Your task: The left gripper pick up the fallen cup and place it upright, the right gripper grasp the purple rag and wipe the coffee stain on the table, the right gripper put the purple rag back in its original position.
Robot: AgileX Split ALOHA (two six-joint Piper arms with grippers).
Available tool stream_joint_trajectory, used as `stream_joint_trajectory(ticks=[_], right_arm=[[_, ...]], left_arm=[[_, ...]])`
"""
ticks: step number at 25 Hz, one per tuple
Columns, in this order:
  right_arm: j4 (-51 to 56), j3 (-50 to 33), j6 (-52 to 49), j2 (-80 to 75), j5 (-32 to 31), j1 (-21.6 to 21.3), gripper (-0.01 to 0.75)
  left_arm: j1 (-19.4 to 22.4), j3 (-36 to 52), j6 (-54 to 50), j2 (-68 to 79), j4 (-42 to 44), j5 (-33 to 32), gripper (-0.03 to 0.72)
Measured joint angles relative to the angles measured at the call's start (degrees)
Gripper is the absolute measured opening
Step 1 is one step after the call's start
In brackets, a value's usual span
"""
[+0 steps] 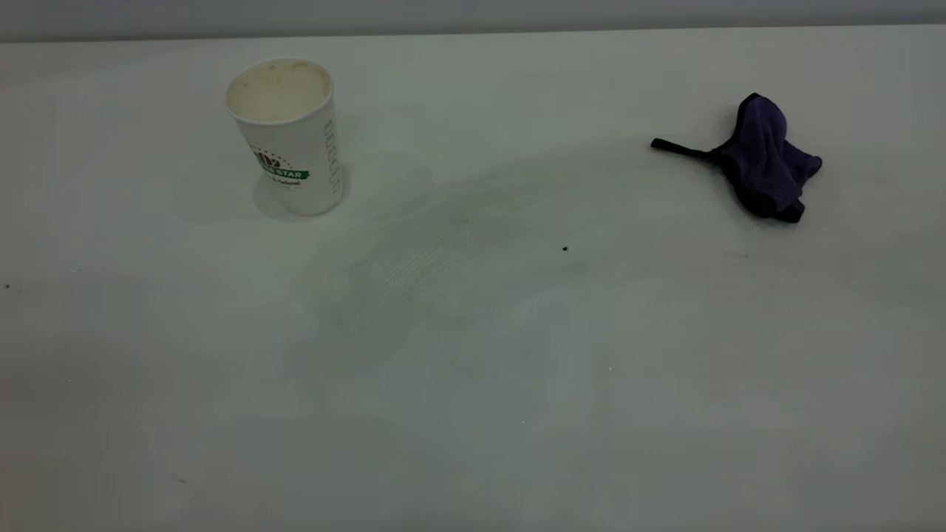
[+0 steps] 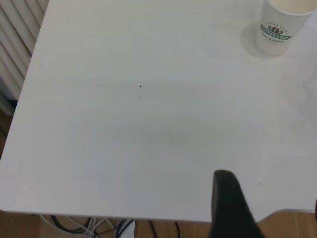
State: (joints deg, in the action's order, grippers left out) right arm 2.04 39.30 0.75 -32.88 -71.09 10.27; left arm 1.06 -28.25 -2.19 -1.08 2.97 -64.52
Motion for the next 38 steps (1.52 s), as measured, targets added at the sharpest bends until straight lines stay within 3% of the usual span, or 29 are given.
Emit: stream_joint_trajectory(ticks=[9, 16, 22, 38], right_arm=[[-0.07, -4.77, 0.00, 18.58, 0.00, -7.04, 0.666], [-0.09, -8.74, 1.03, 25.66, 0.66, -10.21, 0.660], [0.81, -11.76, 4.24, 27.85, 5.67, -10.73, 0.659], [1.69, -12.40, 4.74, 33.82, 5.74, -10.75, 0.657]], left_arm=[[0.00, 0.00, 0.00, 0.00, 0.00, 0.00, 0.474], [0.00, 0.00, 0.00, 0.00, 0.00, 0.00, 0.474], [0.00, 0.00, 0.00, 0.00, 0.00, 0.00, 0.474], [0.00, 0.00, 0.00, 0.00, 0.00, -0.02, 0.474]])
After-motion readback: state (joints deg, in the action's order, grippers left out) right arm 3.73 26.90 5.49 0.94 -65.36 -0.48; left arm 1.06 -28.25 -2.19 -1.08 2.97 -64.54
